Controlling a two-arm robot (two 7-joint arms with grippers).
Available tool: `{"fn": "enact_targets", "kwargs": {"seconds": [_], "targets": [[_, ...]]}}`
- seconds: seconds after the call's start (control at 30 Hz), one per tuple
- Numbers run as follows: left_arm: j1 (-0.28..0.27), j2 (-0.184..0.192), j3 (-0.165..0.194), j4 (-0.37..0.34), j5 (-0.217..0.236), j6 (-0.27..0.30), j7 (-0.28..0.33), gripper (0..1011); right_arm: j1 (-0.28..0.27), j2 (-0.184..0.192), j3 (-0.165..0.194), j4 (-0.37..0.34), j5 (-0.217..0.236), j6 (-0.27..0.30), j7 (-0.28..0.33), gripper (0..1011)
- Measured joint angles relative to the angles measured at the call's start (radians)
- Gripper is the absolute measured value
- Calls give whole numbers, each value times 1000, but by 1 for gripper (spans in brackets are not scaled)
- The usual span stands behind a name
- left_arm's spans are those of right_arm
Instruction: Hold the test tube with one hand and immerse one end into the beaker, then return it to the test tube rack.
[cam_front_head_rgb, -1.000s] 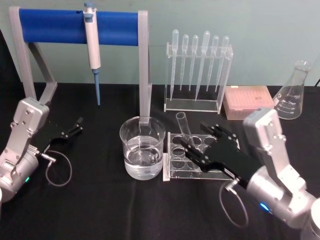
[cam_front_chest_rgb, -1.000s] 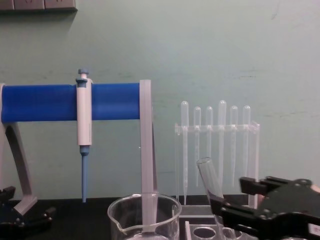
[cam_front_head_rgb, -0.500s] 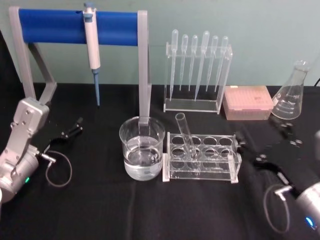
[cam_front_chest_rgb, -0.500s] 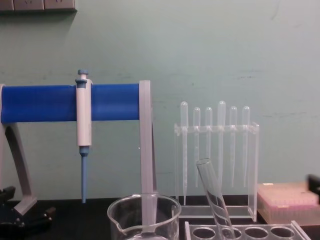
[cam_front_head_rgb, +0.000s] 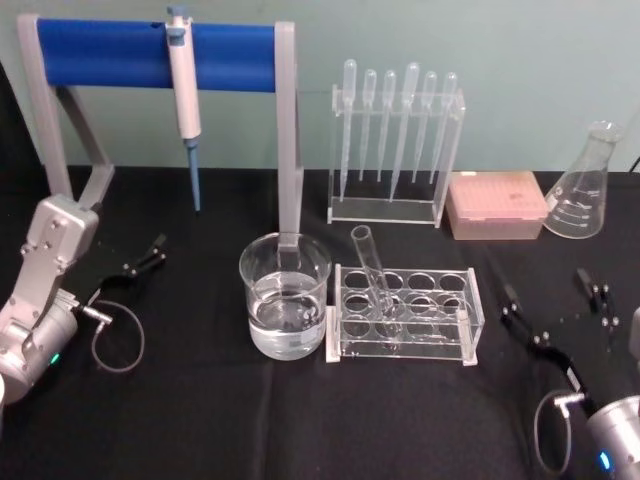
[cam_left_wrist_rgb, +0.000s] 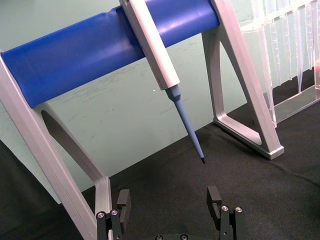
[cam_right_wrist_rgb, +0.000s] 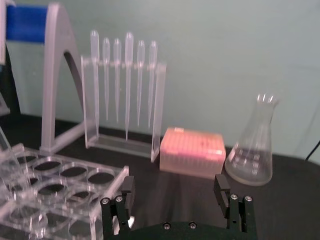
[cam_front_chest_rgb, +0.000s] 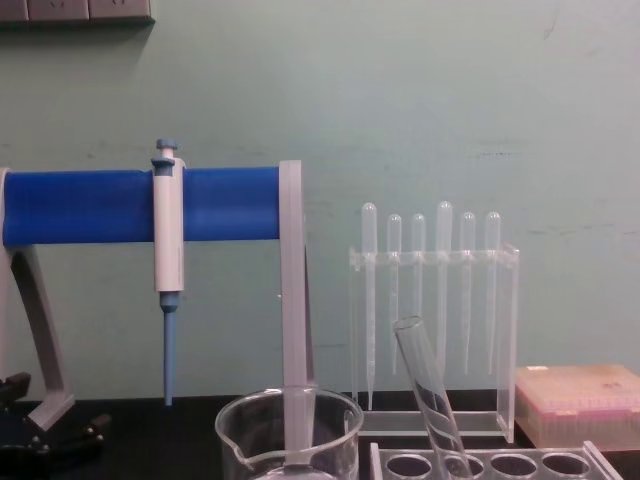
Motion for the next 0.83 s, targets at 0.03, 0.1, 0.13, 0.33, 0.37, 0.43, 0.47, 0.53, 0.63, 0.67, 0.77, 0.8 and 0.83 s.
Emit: {"fn": "enact_targets", "kwargs": {"seconds": [0.03,0.1,0.13,0.33,0.37,0.43,0.47,0.53,0.63,0.67,0.77,0.8,0.83], "targets": [[0,0,0,0,0,0,0,1000,4,-5,0,16,-2,4,4,1003],[0,0,0,0,0,0,0,1000,6,-9,0,26,-6,7,6,1002],[0,0,0,0,0,0,0,1000,7,-12,3,31,-11,10,7,1003],[0,0,0,0,0,0,0,1000,8,-23,9,27,-48,32,-4,1003],[0,0,0,0,0,0,0,1000,8,-23,9,27,-48,32,-4,1003],[0,0,0,0,0,0,0,1000,8,-23,9,27,-47,31,-4,1003],[0,0,0,0,0,0,0,1000,8,-23,9,27,-46,31,-3,1002],[0,0,0,0,0,0,0,1000,8,-23,9,28,-45,30,-3,1003],[0,0,0,0,0,0,0,1000,8,-22,9,28,-42,28,-3,1003],[0,0,0,0,0,0,0,1000,8,-22,9,29,-41,27,-3,1003],[0,0,0,0,0,0,0,1000,8,-22,8,29,-39,25,-3,1002],[0,0,0,0,0,0,0,1000,8,-22,8,30,-38,24,-2,1003],[0,0,0,0,0,0,0,1000,8,-22,8,30,-38,24,-2,1003]]}}
